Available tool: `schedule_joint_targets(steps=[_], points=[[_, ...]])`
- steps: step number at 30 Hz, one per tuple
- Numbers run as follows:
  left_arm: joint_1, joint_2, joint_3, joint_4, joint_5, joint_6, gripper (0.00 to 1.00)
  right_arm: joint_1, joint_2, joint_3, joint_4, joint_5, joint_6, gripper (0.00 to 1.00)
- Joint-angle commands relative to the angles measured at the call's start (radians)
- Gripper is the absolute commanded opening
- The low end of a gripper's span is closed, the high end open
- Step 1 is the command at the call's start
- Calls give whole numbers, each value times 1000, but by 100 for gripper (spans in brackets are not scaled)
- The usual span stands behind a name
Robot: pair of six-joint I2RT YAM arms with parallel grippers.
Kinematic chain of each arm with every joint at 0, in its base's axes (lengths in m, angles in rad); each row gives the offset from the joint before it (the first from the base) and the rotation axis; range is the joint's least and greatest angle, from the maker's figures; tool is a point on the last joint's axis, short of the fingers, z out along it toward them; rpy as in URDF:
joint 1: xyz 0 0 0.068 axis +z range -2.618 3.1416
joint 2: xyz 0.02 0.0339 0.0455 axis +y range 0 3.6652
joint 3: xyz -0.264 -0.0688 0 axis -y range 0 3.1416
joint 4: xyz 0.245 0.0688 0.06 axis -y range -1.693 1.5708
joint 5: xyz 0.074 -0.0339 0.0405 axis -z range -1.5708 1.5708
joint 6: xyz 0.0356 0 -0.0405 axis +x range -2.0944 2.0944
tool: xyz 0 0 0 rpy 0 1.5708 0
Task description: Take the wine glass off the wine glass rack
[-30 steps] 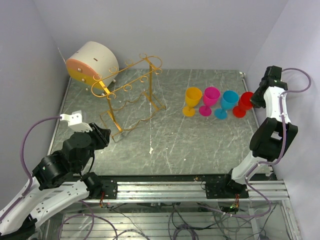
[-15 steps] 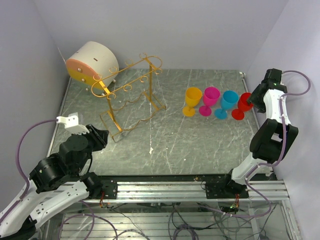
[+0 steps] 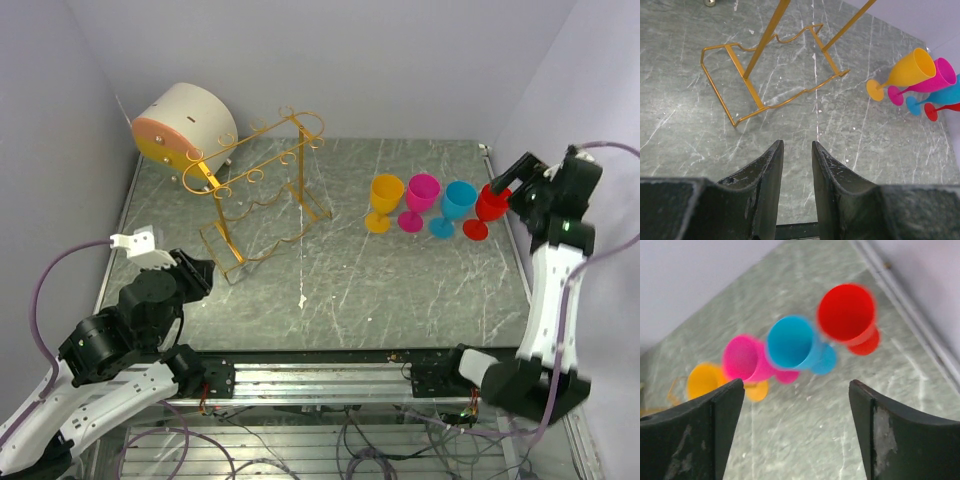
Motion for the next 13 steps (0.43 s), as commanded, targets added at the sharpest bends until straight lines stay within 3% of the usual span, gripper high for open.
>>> schedule_joint_targets(steps=[1,7,13], points=[[-2,-6,-1,-21,-52,-21,40,9,-251,-297,239,-395,54,98],[-5,7,0,-24,-63,-27,40,15,-532,-509,293,-397,76,100],[-6,10,-2,-17,-66,-22,40,17,-573,-545,269,-387,74,100]])
